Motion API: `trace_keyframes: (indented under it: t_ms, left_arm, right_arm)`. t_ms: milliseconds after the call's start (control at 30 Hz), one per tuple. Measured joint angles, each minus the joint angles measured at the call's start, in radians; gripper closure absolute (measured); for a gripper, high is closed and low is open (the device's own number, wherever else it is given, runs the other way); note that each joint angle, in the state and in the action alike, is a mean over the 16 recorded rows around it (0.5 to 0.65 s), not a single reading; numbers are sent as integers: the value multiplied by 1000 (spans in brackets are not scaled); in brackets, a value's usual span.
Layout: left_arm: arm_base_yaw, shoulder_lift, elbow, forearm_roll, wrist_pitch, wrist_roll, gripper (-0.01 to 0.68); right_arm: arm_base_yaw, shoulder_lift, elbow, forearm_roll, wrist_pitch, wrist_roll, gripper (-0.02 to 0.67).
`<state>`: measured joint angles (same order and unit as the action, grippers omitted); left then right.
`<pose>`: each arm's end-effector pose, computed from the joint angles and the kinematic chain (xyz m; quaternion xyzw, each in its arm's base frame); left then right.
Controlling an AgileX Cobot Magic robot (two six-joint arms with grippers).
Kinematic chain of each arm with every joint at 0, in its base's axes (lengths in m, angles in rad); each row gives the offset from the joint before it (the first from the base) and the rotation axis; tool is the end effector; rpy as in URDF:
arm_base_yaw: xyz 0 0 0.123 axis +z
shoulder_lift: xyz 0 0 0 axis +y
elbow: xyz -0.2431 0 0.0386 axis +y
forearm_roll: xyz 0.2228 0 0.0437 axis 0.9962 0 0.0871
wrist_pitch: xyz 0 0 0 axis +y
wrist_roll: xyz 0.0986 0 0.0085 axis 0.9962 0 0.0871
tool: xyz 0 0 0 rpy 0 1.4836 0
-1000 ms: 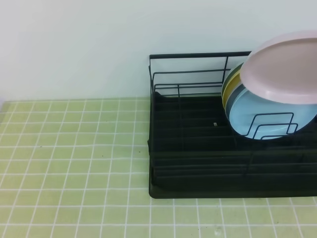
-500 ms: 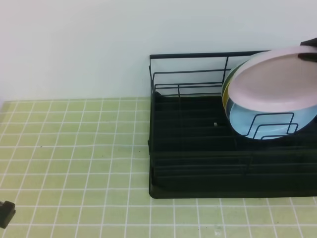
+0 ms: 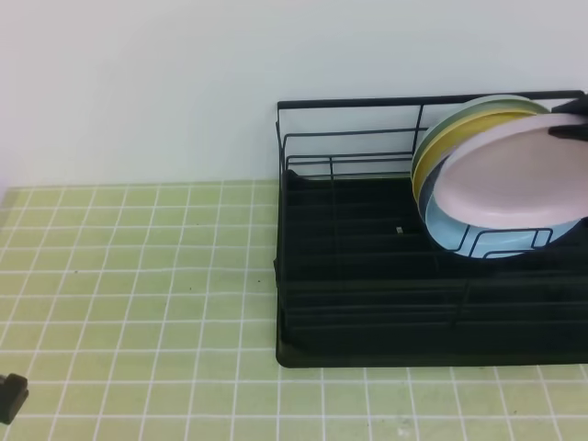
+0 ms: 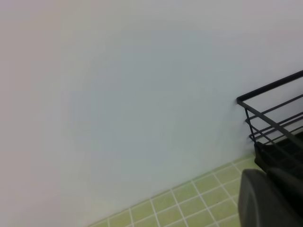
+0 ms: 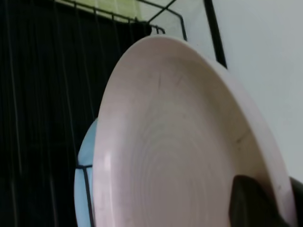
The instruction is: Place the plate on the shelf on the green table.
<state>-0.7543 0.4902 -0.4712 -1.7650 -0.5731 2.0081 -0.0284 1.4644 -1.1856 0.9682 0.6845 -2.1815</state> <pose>0.1169 -0.0377 0.3063 0.1542 0.7070 0.0153 0.6901 0.3086 0.0429 0.3001 -0.6193 0.6051 -0.0898 0.4922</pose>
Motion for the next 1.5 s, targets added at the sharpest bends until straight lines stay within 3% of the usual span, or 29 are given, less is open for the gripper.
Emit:
trace_keyframes:
  t_ms: [600,1133,1500]
  left_arm:
    - [0,0,0,0,-7,0,674]
    - [0,0,0,0,-35,0,674]
    - [0,0,0,0,-35,0,674]
  right_arm:
    - [0,98,0,-7,-44,0,556]
    - [4,112,0,14,-77,81,286]
    - [5,136,0,71,-159,87,244]
